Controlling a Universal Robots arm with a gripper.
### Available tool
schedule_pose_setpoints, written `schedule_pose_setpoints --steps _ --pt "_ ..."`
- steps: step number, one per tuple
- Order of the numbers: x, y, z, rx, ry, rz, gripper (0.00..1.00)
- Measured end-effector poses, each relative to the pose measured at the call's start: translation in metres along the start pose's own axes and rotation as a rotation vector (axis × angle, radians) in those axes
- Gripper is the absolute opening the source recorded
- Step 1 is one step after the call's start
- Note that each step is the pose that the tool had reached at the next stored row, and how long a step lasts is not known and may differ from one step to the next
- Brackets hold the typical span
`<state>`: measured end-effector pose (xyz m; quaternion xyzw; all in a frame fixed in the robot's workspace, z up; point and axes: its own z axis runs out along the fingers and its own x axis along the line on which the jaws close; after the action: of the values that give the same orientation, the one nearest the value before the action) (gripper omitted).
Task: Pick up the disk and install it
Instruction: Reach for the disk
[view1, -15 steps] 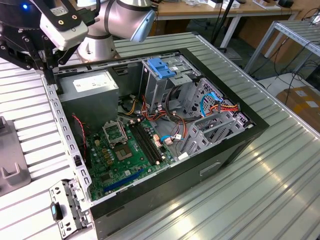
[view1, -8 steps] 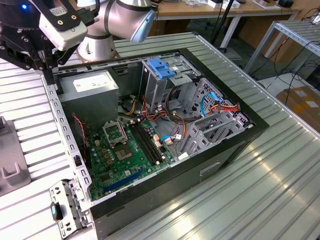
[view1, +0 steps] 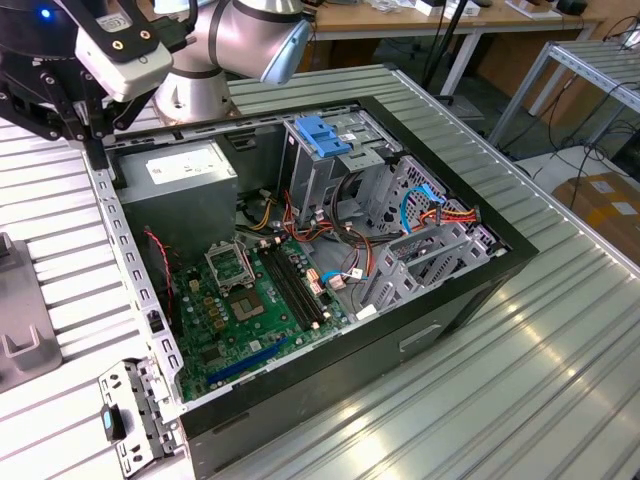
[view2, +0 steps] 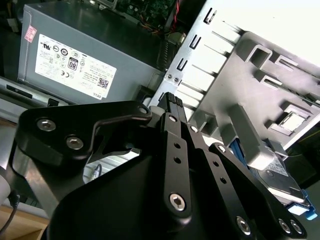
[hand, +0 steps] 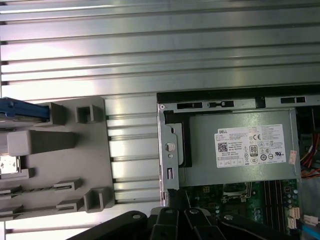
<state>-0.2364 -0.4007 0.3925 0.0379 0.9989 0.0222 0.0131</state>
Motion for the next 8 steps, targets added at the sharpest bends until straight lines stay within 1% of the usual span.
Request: schedule_pose_setpoints --steps 8 --pt "0.0017 -0.0001 0.0 0.0 0.0 0.0 0.1"
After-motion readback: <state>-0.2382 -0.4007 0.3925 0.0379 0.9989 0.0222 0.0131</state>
